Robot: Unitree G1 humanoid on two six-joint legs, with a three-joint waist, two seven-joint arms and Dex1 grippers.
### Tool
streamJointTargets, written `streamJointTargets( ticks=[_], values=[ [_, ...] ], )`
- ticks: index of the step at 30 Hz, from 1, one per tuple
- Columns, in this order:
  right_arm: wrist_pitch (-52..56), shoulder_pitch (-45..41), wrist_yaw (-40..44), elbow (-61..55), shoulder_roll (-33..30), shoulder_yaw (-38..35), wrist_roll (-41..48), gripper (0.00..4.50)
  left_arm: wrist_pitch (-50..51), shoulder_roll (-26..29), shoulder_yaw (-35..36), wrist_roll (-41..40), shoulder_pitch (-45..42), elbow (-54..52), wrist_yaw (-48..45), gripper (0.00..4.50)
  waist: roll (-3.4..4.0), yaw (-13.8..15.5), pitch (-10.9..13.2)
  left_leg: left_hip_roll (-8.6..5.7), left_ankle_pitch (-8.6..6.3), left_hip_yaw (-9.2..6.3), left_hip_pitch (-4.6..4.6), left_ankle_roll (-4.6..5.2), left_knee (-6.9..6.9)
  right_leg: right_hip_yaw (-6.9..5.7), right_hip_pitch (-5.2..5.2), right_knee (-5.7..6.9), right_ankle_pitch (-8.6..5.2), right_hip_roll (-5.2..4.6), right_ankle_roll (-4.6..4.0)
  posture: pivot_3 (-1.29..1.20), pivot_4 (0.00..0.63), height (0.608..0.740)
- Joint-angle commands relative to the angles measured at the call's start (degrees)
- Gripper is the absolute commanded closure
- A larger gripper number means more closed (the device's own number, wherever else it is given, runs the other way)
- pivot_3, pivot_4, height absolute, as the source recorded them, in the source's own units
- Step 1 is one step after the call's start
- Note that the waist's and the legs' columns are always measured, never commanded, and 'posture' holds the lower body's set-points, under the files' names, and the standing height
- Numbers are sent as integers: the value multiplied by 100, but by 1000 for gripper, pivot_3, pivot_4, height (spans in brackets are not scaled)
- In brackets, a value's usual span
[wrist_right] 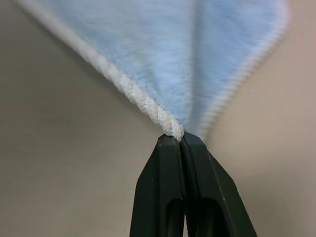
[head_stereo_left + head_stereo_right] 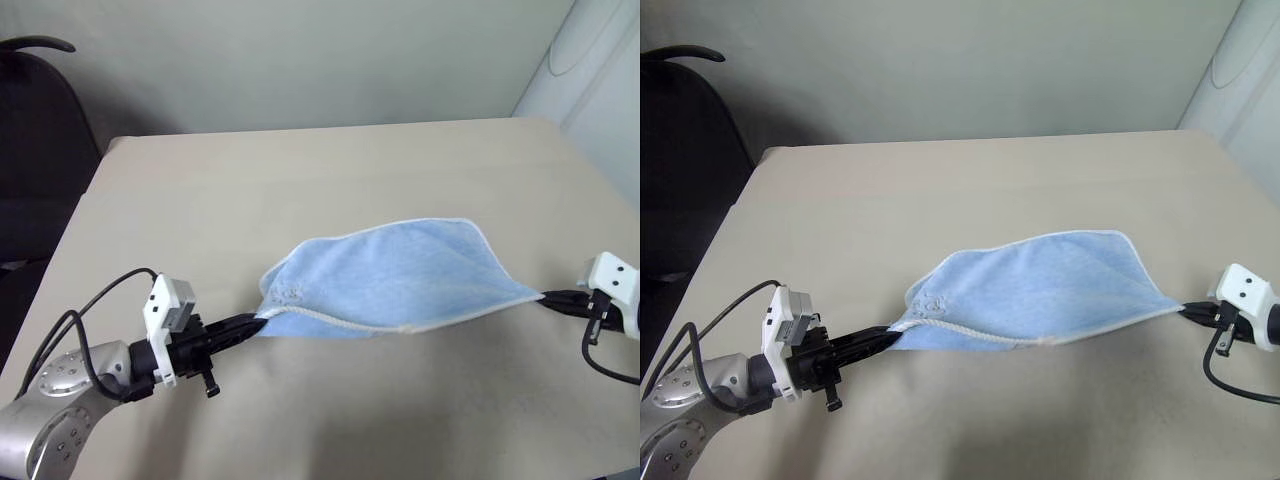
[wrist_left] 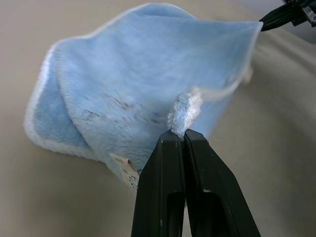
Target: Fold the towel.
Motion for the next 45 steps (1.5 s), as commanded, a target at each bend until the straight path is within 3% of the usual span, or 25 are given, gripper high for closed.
streamJointTargets(
  ticks=[1,3,7,14,23,33,35,38,45],
  values=[
    [-622,-481,-378,472,-86,-66,-398,4500,-24,-29,114,-129,0,-186,6,4438,1,-6,0,0,-3,0,8,4,-2,0,6,0,-1,0,-1,0,150,740],
    [-808,-684,-394,654,-60,11,-486,4500,-8,-58,90,-178,1,-224,30,4438,1,-4,0,0,-30,0,18,45,-4,-1,15,-1,-1,0,-2,0,150,740],
    [-1025,-1009,-336,823,65,240,-559,4500,48,-175,76,-349,1,-302,164,4438,1,-5,0,0,-28,-6,27,37,-1,-6,27,-2,-2,2,-2,0,150,740],
    [-1807,-2654,-963,2120,581,1123,-1541,4500,39,-513,22,-167,-587,200,892,4438,7,-67,-2,3,-31,-7,46,42,-1,-5,40,2,-3,1,-1,0,150,740],
    [-2721,-4993,-2355,4582,1603,2417,-3109,4500,-476,-672,-689,1357,-1810,1606,1593,4438,12,-67,-2,2,-24,-12,37,31,-3,-8,23,5,-2,-2,-1,0,150,740],
    [-3223,-5701,-3511,5758,2140,3249,-4120,4500,-934,-879,-1311,2246,-2165,2155,1514,4438,12,-57,-2,2,2,-17,-1,-13,-5,-14,-7,5,0,-7,-5,0,150,740],
    [-3265,-5702,-3699,5841,2137,3310,-4216,4035,-959,-909,-1336,2293,-2178,2183,1470,4500,12,-56,-2,2,1,-18,-6,-13,-6,-15,-12,6,0,-7,-6,0,150,740],
    [-3319,-5690,-3940,5906,2088,3371,-4332,3180,-913,-972,-1299,2288,-2187,2212,1436,3779,12,-59,-1,3,2,-16,-13,-13,-7,-13,-21,6,2,-8,-11,0,150,740],
    [-3524,-5612,-4689,5812,1811,3406,-4573,820,-918,-1010,-1211,2375,-2199,2231,1447,1353,12,-56,-1,4,2,-16,-23,-14,-8,-14,-32,6,4,-8,-13,0,150,740]
  ],
)
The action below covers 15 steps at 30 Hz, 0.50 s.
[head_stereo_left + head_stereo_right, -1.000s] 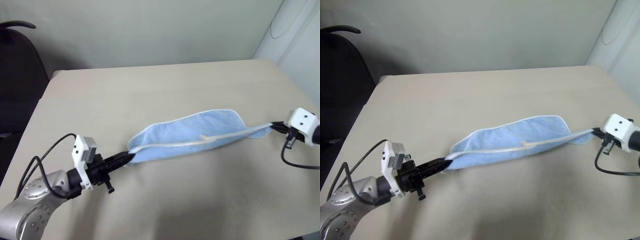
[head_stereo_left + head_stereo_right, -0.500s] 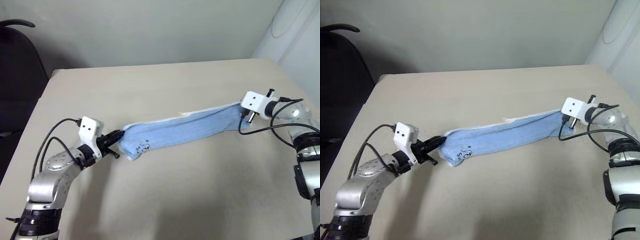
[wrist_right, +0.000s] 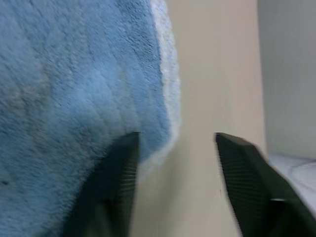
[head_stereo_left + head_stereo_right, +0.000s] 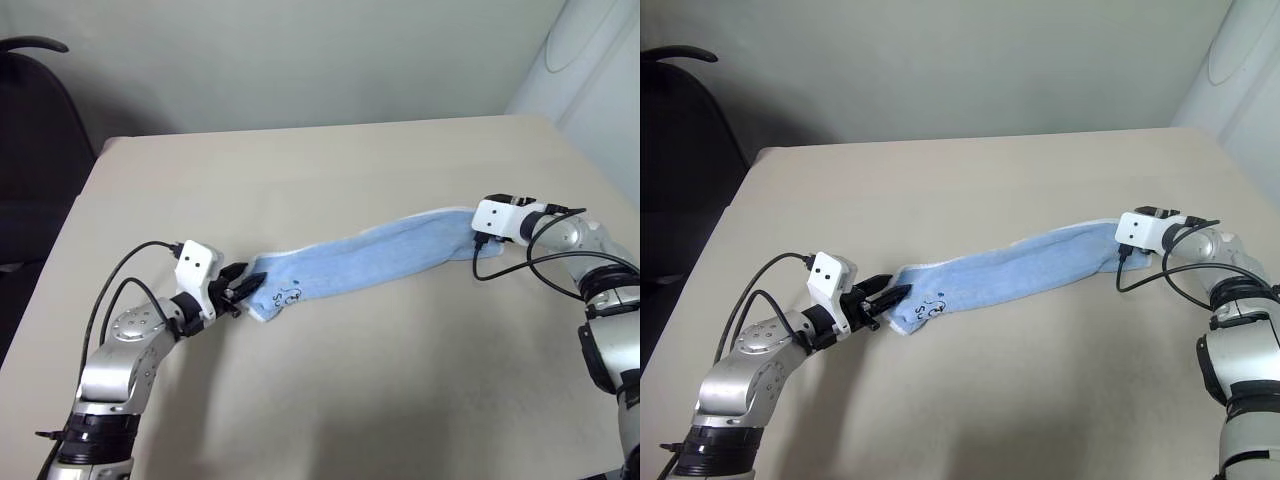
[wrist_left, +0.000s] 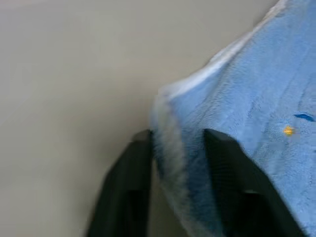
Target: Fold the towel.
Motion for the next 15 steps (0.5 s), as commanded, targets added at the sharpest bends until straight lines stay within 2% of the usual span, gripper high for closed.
streamJointTargets(
  ticks=[1,2,3,5,7,9,11,13,15],
  values=[
    [-150,-16,-492,-189,-317,-72,-42,478,-124,19,142,170,-61,-52,114,1019,0,1,0,0,0,0,0,0,0,0,0,0,0,0,0,0,150,740],
    [-140,39,-558,-226,-376,-181,70,98,-153,6,171,248,-78,-33,213,631,0,2,0,0,0,0,-1,0,0,0,-1,0,0,0,0,0,150,740],
    [-104,119,-475,-254,-409,-395,336,0,-118,-34,274,200,-89,-46,287,312,0,3,0,1,0,0,-1,1,0,0,-1,0,0,0,0,0,150,740],
    [170,341,63,-348,-385,-1071,1200,0,-117,-140,546,79,-100,-140,458,312,-1,4,0,1,0,1,-2,0,-1,0,0,-1,0,0,0,0,150,740],
    [841,685,990,-668,-293,-1854,2261,0,-180,-216,776,126,-128,-198,703,312,-2,12,0,2,2,4,-4,-3,-1,1,1,-3,0,1,0,0,150,740],
    [2448,1211,1985,-1632,-125,-2761,3657,0,-340,-228,888,238,-136,-306,803,312,-5,24,0,2,7,7,-6,-12,-2,1,1,-3,-1,4,-1,0,150,740],
    [4427,1968,2393,-3036,-24,-3459,4854,0,-374,-247,887,58,-121,-610,609,312,-6,47,0,2,11,9,-8,-18,-1,2,0,-5,-3,7,-4,0,150,740],
    [5991,2526,2281,-4080,43,-3952,5646,0,-409,-225,791,-106,-81,-889,307,312,-6,75,1,1,13,7,-9,-22,3,1,0,-4,-5,11,-8,0,150,740],
    [7059,2863,1864,-4741,154,-4315,6116,0,-420,-145,614,-165,-26,-1094,0,312,-6,63,1,0,14,8,-8,-24,4,4,-1,-2,-6,15,-9,0,150,740]
  ],
)
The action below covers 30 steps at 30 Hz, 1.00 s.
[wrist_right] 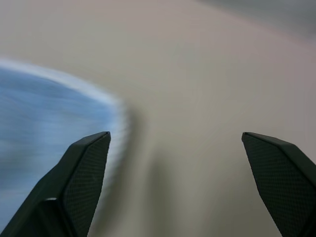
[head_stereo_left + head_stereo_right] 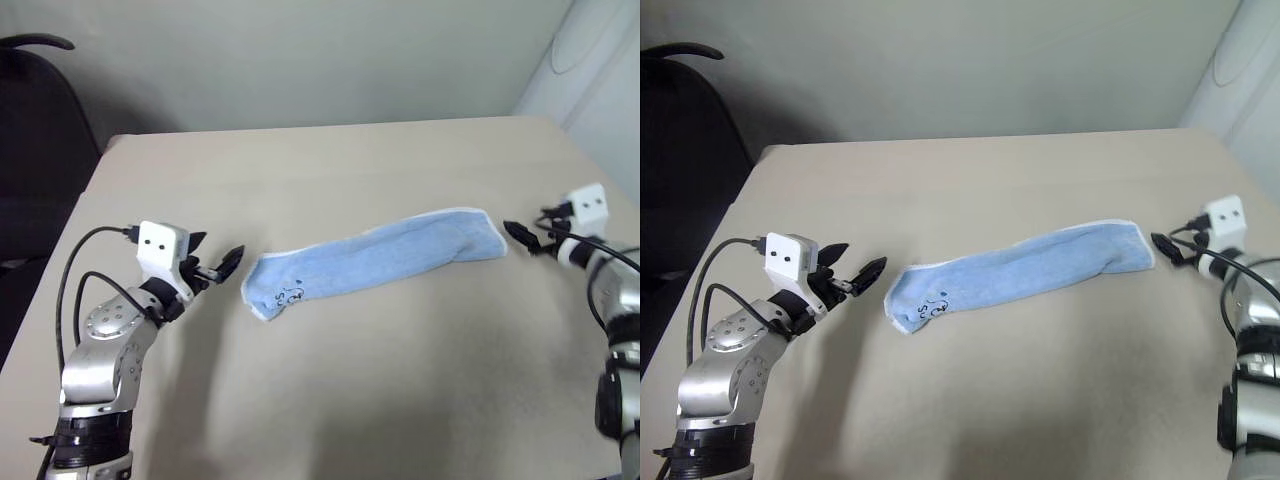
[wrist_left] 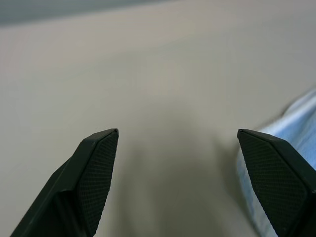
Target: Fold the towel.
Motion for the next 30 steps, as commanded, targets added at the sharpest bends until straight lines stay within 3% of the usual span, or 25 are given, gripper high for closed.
streamJointTargets(
  ticks=[1,5,13,19,25,28,30],
  values=[
    [1928,297,-494,-1306,79,-795,1090,0,-113,200,-293,-215,100,-577,-626,312,0,-21,0,0,0,1,4,-1,-1,2,1,1,0,0,0,0,150,740],
    [3564,589,-1297,-2067,505,-1604,2012,0,-184,621,-835,-152,349,-760,-1489,312,0,-46,0,2,1,1,14,-1,-5,8,3,0,-2,7,4,0,150,740],
    [4896,607,-2543,-2620,1341,-2586,2892,0,-1036,1372,-1686,1006,533,-2,-2202,312,1,-56,-1,0,-6,-10,20,10,-5,9,6,1,-7,8,12,0,150,740],
    [4648,82,-3448,-2000,1977,-2911,2887,0,-1782,1575,-1938,1705,468,783,-2276,312,8,-86,-9,-2,-25,-19,28,43,-8,12,4,2,-7,9,13,0,150,740],
    [3623,-437,-3825,-898,2092,-2859,2530,0,-2060,1556,-1879,1779,427,1089,-2244,312,12,-113,-50,-4,-44,-24,73,77,-31,13,21,1,-8,8,11,0,150,740],
    [3197,-595,-3878,-403,2024,-2819,2420,576,-2139,1572,-1821,1767,499,1058,-2198,292,3,-118,-74,-4,-45,-26,78,79,-31,12,22,0,-8,7,11,0,150,740],
    [2999,-660,-3931,-206,1985,-2837,2411,1272,-2142,1574,-1777,1767,550,1041,-2135,292,-1,-120,-88,-4,-46,-27,78,79,-31,11,24,0,-9,7,9,0,150,740]
  ],
)
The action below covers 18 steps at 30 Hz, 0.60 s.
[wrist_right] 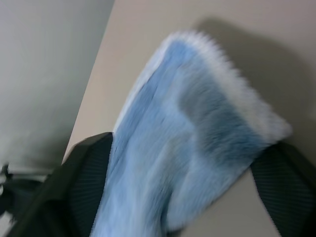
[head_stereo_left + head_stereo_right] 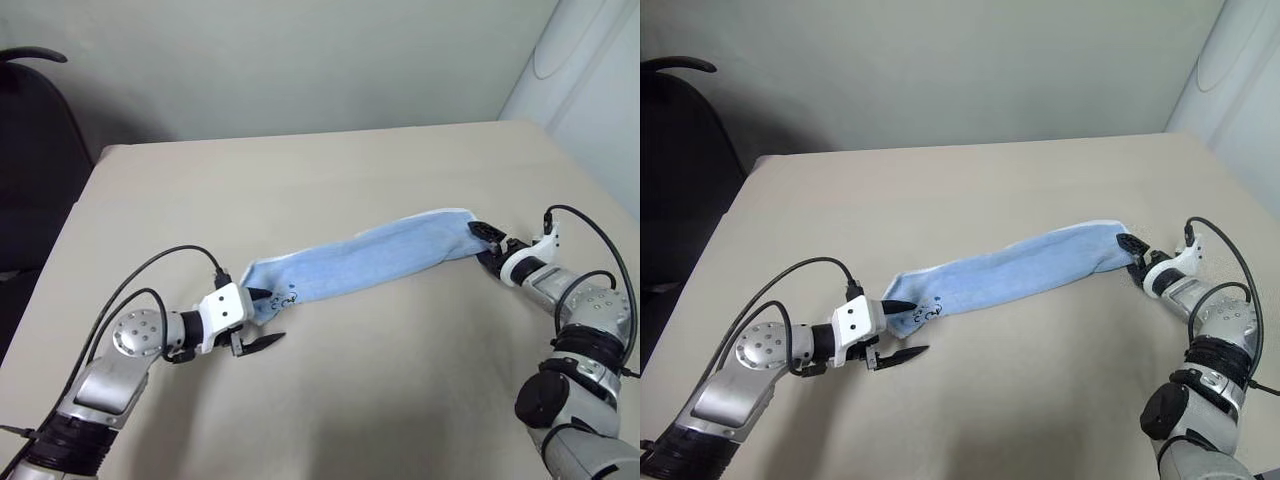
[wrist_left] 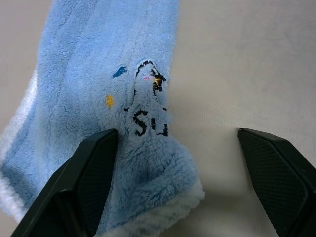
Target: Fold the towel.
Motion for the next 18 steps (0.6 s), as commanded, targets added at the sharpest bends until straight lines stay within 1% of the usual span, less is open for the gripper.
streamJointTargets(
  ticks=[1,6,9,13,18],
  values=[
    [-478,-40,-240,332,-151,-29,-190,1599,42,81,192,267,157,144,208,292,0,0,-10,0,0,0,0,0,-2,0,9,0,0,0,-1,0,150,740],
    [-801,5,-313,450,-285,-145,-78,3444,86,75,231,216,331,-5,294,292,-4,4,-27,-1,1,0,-1,-1,-6,-1,17,0,-2,-2,-4,0,150,740],
    [-871,75,-227,409,-367,-108,-46,4412,262,-26,319,-100,389,-209,271,292,-20,29,-38,-2,0,-9,-1,-1,-6,-7,23,-1,-4,-2,-8,0,150,740],
    [-893,150,-110,227,-411,129,-94,4460,851,-254,622,-951,410,-709,164,292,-23,70,-38,-5,0,-19,-6,-1,-12,-15,23,-1,-8,-4,-14,0,150,740],
    [-1004,168,-35,179,-420,340,-159,4460,1752,-425,1153,-2284,416,-1408,45,292,-28,84,-36,-7,1,-22,-10,-4,-13,-17,22,-1,-8,-4,-15,0,150,740]
  ],
)
